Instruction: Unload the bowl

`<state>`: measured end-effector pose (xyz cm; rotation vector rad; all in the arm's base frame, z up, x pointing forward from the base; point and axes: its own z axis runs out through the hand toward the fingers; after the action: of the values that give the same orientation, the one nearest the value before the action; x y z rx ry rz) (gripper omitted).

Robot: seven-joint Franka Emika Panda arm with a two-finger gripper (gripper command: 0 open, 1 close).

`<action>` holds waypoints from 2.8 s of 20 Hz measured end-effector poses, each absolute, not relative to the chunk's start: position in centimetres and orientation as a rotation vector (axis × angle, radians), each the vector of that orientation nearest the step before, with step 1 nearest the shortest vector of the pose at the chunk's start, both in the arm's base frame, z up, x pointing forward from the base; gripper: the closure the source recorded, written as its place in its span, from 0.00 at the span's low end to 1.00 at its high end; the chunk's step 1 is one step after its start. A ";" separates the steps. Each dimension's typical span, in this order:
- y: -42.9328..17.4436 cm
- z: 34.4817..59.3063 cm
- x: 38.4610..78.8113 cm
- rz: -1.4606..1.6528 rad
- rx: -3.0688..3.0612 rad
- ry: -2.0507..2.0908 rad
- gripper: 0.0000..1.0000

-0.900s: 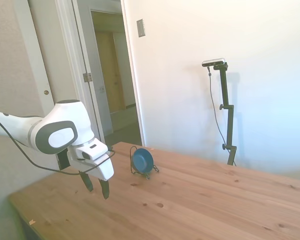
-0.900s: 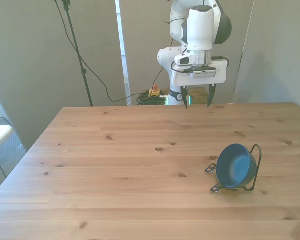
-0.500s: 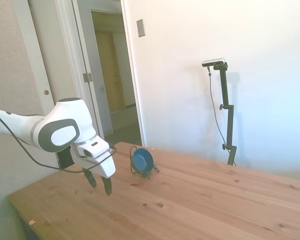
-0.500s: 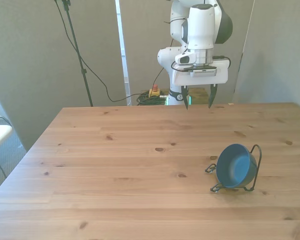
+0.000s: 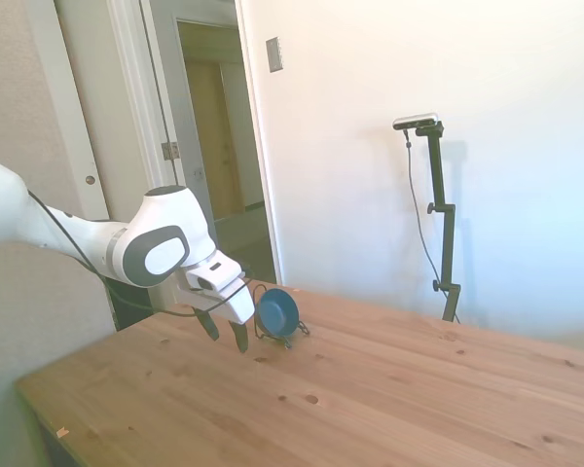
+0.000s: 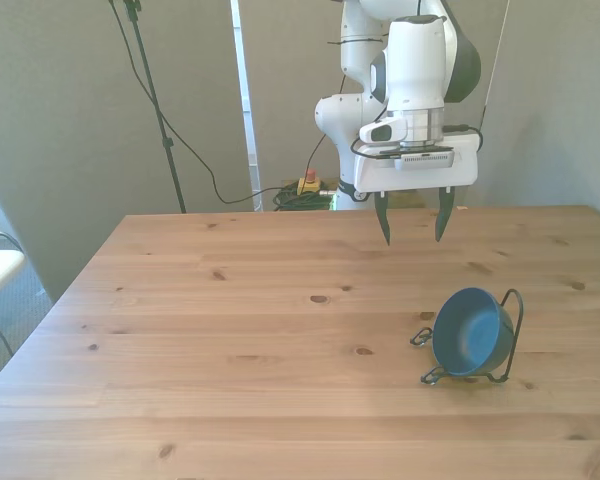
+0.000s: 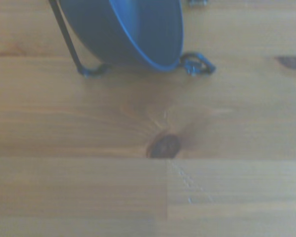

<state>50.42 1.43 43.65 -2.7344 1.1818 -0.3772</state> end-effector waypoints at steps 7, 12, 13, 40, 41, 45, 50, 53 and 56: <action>0.4 44.6 55.8 -0.542 -2.696 1.089 0.00; 1.1 44.7 59.5 -0.575 -2.690 0.998 0.00; 1.5 44.5 59.9 -0.567 -2.694 0.968 0.00; 2.6 42.9 62.1 -0.422 -2.696 0.540 0.00; 2.5 42.6 62.2 -0.422 -2.702 0.525 0.00; 2.5 41.6 62.4 -0.411 -2.700 0.477 1.00; 2.4 41.3 62.5 -0.406 -2.678 0.453 1.00; 2.4 41.3 62.4 -0.391 -2.662 0.447 1.00; 2.3 41.3 62.5 -0.392 -2.657 0.439 1.00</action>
<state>62.47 2.34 41.34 -2.6567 0.4391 -0.3922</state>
